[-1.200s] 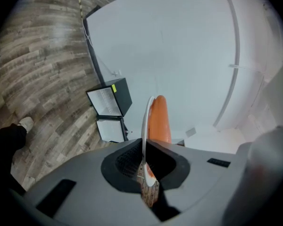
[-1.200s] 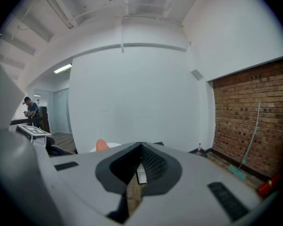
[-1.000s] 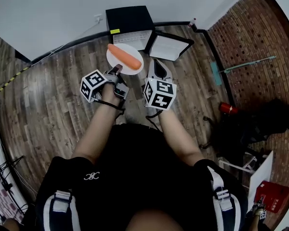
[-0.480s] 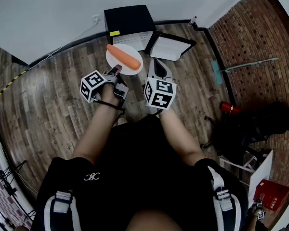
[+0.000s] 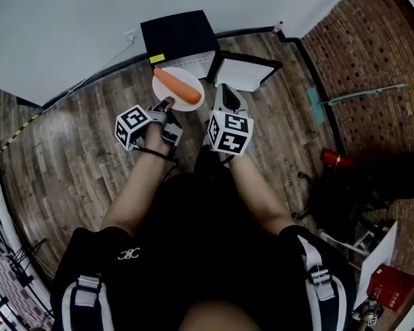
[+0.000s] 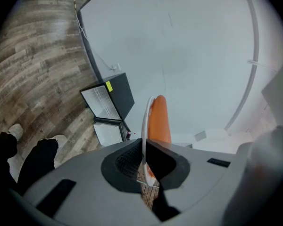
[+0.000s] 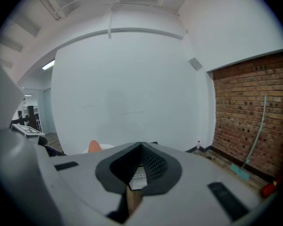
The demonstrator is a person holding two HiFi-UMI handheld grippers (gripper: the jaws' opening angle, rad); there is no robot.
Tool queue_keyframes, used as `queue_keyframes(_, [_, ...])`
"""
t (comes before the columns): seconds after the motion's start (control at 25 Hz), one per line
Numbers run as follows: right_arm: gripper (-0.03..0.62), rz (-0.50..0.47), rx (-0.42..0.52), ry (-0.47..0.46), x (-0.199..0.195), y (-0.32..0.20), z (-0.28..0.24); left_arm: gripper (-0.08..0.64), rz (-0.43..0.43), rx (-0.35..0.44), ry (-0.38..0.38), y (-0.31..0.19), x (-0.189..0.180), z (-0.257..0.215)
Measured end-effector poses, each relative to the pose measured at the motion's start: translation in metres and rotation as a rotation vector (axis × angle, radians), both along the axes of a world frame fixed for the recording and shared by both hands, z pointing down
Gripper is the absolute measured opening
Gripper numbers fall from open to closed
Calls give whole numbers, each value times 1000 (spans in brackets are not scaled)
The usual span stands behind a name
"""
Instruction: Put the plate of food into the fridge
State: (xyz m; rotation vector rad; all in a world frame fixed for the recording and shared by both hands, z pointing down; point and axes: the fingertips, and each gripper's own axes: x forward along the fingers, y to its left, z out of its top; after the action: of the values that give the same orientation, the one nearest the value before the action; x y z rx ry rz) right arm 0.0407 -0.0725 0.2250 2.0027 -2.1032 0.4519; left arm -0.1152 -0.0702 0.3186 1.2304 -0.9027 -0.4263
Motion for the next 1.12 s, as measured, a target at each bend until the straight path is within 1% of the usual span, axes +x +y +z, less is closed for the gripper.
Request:
queue_keyframes(0.16, [14,-18,2,-16,30,-59,-4,15,-32,9,0,-51,28,-7])
queue_keyframes(0.32, [14,-20,3,-33,61,-112,-8,15,-35,41,-16,-96,57,-16])
queue_keyframes(0.48, [14,-35,-13,-42,85,-151,-3,15,-52,20,-27,-123,78,-12])
queue_keyframes(0.56, [14,-58,-11,-47,92,-166,-1,17,-70,14,-32,-133,85,-9])
queue_keyframes(0.72, [14,-141,5,-23,89,-191,6,17,-108,12,-4,-148,95,1])
queue_keyframes(0.8, [14,-169,-4,-11,83,-201,13,17,-116,0,6,-152,94,8])
queue_keyframes(1.0, [14,-180,-30,-1,64,-210,30,17,-97,-52,2,-155,80,33])
queue_keyframes(1.12, [14,-168,-37,-4,57,-213,35,18,-77,-63,-6,-165,70,42])
